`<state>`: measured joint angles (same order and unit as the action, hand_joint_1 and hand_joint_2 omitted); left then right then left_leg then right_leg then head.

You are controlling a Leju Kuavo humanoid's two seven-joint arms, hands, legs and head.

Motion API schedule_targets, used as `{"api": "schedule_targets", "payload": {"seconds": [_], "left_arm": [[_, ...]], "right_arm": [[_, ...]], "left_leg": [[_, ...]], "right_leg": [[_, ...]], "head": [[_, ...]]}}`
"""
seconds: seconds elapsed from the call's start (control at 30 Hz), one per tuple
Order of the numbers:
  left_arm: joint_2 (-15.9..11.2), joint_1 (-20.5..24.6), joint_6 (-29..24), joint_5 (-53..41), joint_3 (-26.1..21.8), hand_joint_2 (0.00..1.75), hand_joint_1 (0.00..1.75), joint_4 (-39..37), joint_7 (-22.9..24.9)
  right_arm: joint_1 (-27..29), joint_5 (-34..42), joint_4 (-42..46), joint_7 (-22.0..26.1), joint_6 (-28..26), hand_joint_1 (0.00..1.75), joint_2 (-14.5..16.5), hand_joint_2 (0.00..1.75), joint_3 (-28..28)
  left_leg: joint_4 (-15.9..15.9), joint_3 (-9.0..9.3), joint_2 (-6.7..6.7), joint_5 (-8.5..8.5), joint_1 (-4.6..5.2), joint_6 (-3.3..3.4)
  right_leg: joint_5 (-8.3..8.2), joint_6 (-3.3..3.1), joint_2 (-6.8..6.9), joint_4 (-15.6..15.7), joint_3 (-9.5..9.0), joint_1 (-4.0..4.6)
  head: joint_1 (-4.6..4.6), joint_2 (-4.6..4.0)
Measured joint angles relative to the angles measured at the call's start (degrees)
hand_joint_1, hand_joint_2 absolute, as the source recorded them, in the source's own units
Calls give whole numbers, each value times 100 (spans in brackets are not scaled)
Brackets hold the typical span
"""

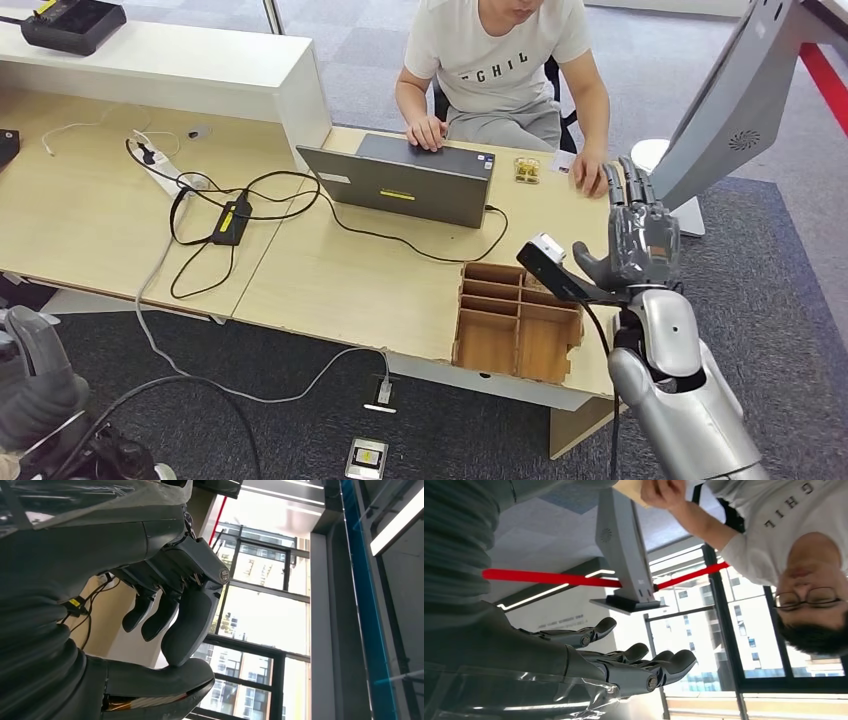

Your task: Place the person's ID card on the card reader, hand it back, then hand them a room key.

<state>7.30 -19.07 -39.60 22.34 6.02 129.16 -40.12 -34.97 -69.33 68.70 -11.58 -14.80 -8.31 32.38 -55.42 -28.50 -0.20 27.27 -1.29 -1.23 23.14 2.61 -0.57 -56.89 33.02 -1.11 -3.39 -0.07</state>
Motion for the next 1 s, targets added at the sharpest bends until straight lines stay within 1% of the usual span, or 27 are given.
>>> {"api": "schedule_targets", "payload": {"seconds": [0.13,0.27,0.37,0.47,0.6,0.83,1.0], "left_arm": [[36,-40,-6,-80,-35,175,149,28,-1],[87,-153,-16,-144,-68,175,150,103,-1],[109,-221,-16,-146,-99,175,150,146,-1],[111,-255,-16,-112,-124,175,150,158,-1],[109,-260,-16,-52,-150,175,151,158,-1],[103,-219,-16,25,-153,175,154,157,-1],[103,-189,-15,72,-156,175,158,156,-1]], "right_arm": [[253,484,519,332,459,0,139,175,58],[303,1075,698,574,1106,0,275,175,200],[224,1397,706,622,1498,0,332,175,328],[129,1599,656,601,1698,0,347,175,467],[41,1599,527,442,1668,0,347,175,655],[-171,1129,164,-16,1149,0,295,175,833],[-314,866,-154,-143,977,0,203,175,860]], "left_leg": [[1,-5,0,0,-1,0],[2,-7,0,0,-1,0],[1,-8,0,0,0,0],[1,-7,-1,-1,0,-1],[1,-5,-2,-2,0,-1],[0,-4,-2,-2,0,-1],[0,-4,-2,-1,1,-1]], "right_leg": [[1,-1,0,0,0,0],[1,-1,0,0,0,0],[1,0,2,0,0,0],[0,0,3,0,0,0],[0,0,3,0,0,0],[0,0,3,0,2,0],[0,0,3,0,2,-1]], "head": [[1,0],[1,0],[1,0],[1,0],[1,0],[2,0],[1,0]]}}
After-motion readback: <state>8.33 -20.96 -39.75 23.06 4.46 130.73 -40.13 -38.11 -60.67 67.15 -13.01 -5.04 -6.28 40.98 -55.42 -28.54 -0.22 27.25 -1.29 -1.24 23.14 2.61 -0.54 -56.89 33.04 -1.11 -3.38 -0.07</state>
